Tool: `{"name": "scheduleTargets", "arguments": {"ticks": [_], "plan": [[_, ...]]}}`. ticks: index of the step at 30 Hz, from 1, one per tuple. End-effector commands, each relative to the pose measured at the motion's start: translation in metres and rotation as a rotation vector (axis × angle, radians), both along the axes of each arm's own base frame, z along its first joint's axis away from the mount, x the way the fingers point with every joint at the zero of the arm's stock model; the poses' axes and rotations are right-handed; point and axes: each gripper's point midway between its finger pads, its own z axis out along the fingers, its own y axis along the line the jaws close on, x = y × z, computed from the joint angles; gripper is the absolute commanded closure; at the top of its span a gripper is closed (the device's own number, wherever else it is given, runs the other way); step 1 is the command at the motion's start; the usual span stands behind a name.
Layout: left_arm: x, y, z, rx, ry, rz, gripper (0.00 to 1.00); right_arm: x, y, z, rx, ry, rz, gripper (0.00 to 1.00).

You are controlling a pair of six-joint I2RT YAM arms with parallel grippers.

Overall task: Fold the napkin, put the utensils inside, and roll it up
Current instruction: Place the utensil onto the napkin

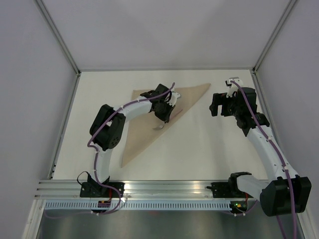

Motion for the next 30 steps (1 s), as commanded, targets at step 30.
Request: {"name": "scheduleTargets", "arguments": {"ticks": [30], "plan": [[0.006,-0.020,-0.001,-0.019,-0.037,0.026,0.61,0.003,0.000,-0.004,-0.009,0.006,-0.006,0.02]]}}
